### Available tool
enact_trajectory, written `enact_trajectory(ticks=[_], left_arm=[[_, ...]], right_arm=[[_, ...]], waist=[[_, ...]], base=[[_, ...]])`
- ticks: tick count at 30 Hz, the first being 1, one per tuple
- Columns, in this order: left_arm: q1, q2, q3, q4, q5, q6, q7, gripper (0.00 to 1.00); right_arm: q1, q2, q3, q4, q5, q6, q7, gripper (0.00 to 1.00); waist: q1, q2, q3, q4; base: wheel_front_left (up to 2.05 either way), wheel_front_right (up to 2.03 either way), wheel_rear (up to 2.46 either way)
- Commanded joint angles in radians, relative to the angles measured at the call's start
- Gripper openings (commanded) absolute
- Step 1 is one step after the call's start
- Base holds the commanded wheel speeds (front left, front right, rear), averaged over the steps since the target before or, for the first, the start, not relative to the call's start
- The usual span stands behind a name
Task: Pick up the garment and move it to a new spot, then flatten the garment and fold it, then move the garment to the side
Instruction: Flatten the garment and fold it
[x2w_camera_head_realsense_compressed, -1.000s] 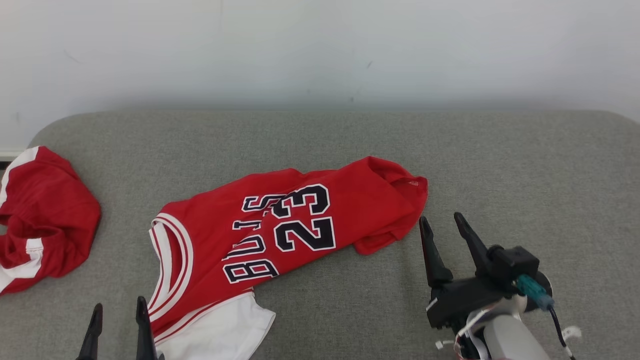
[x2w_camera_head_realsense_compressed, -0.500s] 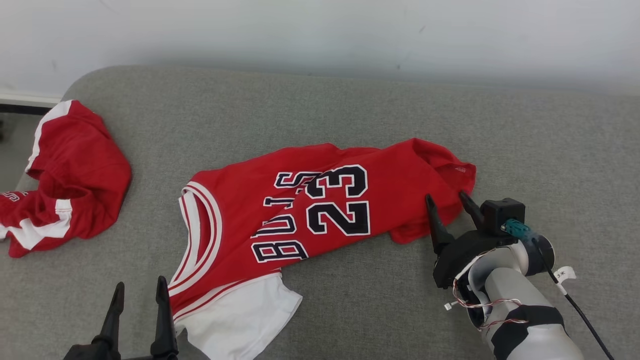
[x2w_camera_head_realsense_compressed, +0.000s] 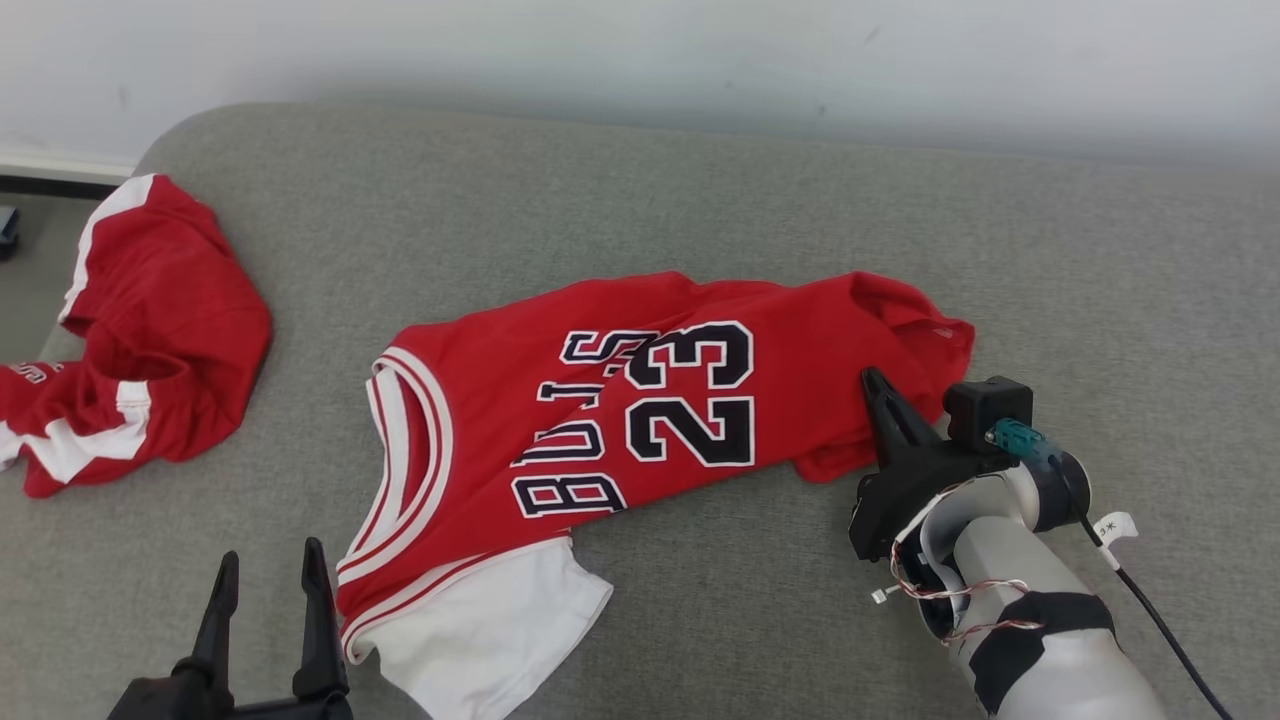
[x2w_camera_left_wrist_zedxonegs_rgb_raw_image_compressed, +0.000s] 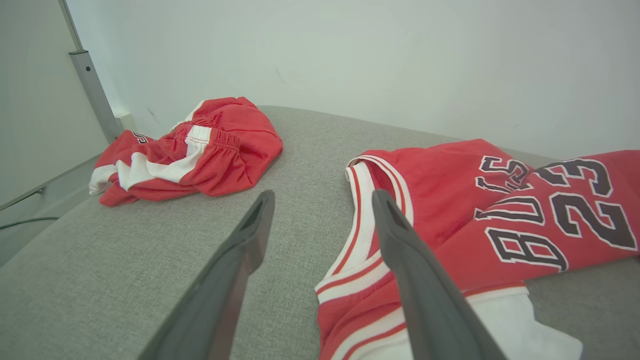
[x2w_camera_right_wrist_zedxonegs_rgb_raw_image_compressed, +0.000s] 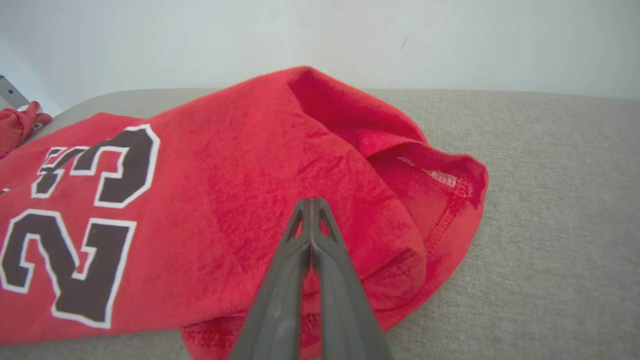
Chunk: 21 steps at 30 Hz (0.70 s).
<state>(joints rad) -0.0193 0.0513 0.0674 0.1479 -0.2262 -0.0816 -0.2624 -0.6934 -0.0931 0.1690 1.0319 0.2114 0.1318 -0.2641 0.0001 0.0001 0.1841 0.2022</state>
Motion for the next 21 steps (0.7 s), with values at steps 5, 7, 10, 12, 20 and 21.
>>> enact_trajectory(ticks=[5, 7, 10, 12, 20, 21], left_arm=[[0.026, -0.002, 0.011, 0.0, -0.014, 0.008, -0.004, 1.0], [0.03, -0.002, 0.012, 0.0, -0.013, 0.006, -0.004, 1.0], [0.026, -0.001, 0.015, 0.002, -0.014, 0.006, -0.004, 1.0], [0.019, -0.001, 0.013, 0.004, -0.016, 0.003, -0.004, 1.0], [0.006, -0.002, 0.003, 0.011, -0.025, -0.003, -0.004, 1.0], [0.006, -0.001, 0.002, 0.013, -0.026, -0.003, -0.004, 1.0]], right_arm=[[0.074, 0.009, 0.027, -0.091, 0.023, -0.002, 0.0, 0.0], [0.083, 0.0, 0.04, -0.106, 0.034, -0.002, 0.0, 0.0], [0.085, -0.009, 0.055, -0.114, 0.048, -0.002, 0.0, 0.0], [0.073, -0.015, 0.068, -0.105, 0.049, -0.002, 0.0, 0.22], [-0.035, -0.05, 0.108, 0.036, 0.056, -0.002, 0.0, 1.0], [-0.053, -0.055, 0.11, 0.059, 0.058, -0.002, 0.001, 1.0]], waist=[[-0.0001, -0.0001, -0.025, -0.048], [-0.0001, -0.0001, -0.028, -0.064], [-0.0001, -0.0001, -0.031, -0.076], [-0.0001, -0.0001, -0.031, -0.076], [-0.0001, -0.0001, -0.015, -0.038], [-0.0001, -0.0001, -0.012, -0.032]], base=[[0.0, 0.0, 0.0], [0.0, 0.0, 0.0], [0.0, 0.0, 0.0], [0.0, 0.0, 0.0], [0.0, 0.0, 0.0], [0.0, 0.0, 0.0]])
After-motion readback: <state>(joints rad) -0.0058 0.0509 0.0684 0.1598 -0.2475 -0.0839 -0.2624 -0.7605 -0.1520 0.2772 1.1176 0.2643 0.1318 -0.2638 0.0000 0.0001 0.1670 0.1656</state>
